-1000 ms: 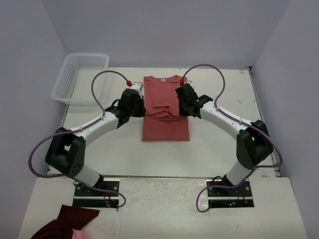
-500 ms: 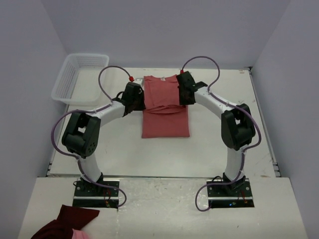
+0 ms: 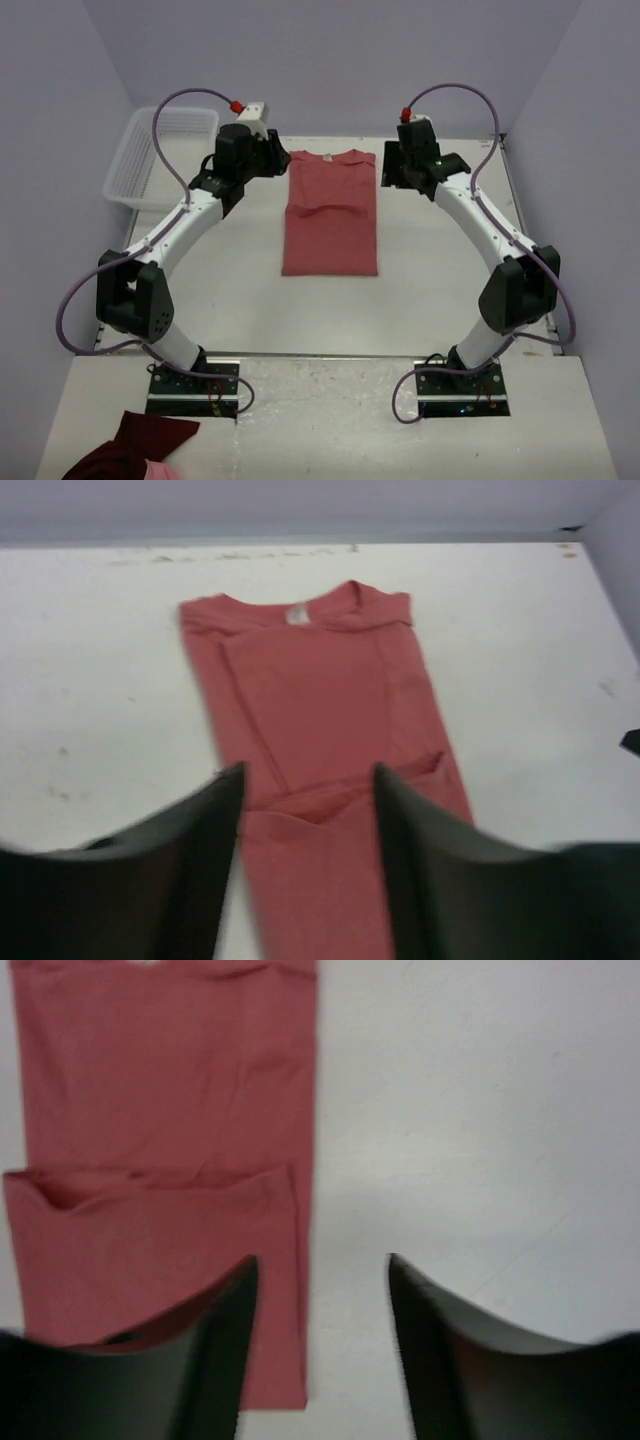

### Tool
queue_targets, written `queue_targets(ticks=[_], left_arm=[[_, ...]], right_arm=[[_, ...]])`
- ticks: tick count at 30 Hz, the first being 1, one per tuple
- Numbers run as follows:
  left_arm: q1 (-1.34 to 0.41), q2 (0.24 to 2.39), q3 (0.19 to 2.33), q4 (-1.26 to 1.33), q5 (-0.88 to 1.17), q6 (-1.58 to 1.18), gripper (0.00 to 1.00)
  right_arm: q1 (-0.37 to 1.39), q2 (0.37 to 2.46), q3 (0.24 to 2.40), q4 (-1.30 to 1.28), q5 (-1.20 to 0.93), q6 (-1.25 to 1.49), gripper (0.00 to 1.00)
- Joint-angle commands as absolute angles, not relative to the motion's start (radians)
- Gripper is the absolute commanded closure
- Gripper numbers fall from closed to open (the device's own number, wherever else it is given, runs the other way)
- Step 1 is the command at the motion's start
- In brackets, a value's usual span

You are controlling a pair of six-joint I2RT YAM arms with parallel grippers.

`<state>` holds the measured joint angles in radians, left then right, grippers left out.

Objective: Fold and stack the t-shirts
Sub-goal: Fold the folded rectangular tshirt in 1/3 of the way

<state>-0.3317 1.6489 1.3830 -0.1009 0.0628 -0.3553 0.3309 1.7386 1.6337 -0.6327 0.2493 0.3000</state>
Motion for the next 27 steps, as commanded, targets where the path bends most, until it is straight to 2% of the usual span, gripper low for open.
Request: queue_targets(ticks=[1,2,3,7,10,27], left_arm=[[-0.392,1.606,1.231,-0.094,0.174,-0.419,0.66],[-0.432,1.6,1.166,-0.081,0.161,-0.432,1.0],[-0.448,1.597,1.132,-0.054,0.167,-0.436,1.0],[-0.476,1.666,1.06,0.107,0.352,-0.466,1.0],[-0.486,1.726,1.058,0.189,0.399,-0.474,1.0],[-0.469,2.135,1.43,0.153,0.449,-0.431,1.0]], right_arm=[[0.408,1.632,1.465,-0.597,0.2,0.359,0.54],[0.42,1.614,1.401,-0.585,0.174,0.373,0.98],[0.425,1.612,1.369,-0.554,0.111,0.389,1.0],[0.451,1.64,1.252,-0.477,0.033,0.434,1.0],[0.46,1.67,1.201,-0.445,-0.012,0.453,1.0],[0.517,1.77,1.097,-0.399,-0.026,0.503,1.0]])
